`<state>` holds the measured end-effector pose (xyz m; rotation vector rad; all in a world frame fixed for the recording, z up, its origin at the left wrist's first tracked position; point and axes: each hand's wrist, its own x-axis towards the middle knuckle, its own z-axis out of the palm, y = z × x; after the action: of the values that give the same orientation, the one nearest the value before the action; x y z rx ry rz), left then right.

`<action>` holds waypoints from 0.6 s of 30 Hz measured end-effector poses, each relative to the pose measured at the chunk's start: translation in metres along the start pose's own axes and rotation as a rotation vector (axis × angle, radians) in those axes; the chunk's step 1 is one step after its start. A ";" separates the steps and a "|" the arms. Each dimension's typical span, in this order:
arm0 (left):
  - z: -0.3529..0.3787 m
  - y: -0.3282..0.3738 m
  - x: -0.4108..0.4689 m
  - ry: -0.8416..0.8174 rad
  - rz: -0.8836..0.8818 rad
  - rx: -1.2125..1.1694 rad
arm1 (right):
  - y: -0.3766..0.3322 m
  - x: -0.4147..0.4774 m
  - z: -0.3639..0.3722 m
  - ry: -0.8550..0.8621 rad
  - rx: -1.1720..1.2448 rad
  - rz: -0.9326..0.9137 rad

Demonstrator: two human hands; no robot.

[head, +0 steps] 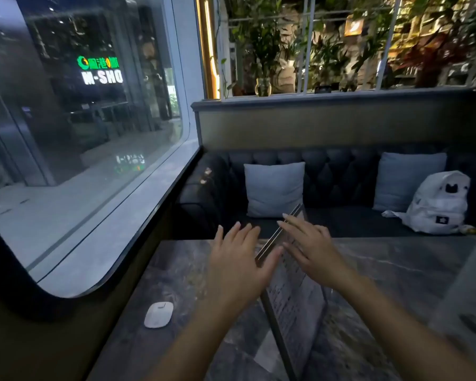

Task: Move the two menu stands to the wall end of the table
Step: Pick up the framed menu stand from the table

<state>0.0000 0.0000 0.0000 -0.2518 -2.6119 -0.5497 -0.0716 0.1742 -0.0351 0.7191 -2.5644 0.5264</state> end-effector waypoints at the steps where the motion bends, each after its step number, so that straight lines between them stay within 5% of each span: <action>1: 0.003 -0.001 -0.001 0.003 -0.007 -0.019 | 0.002 0.000 0.003 0.001 0.016 -0.002; 18: 0.019 -0.007 -0.008 -0.055 -0.090 -0.149 | -0.002 0.006 0.001 0.053 -0.033 -0.025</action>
<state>-0.0023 0.0010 -0.0218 -0.1993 -2.6482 -0.7814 -0.0757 0.1699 -0.0327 0.7152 -2.5059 0.4874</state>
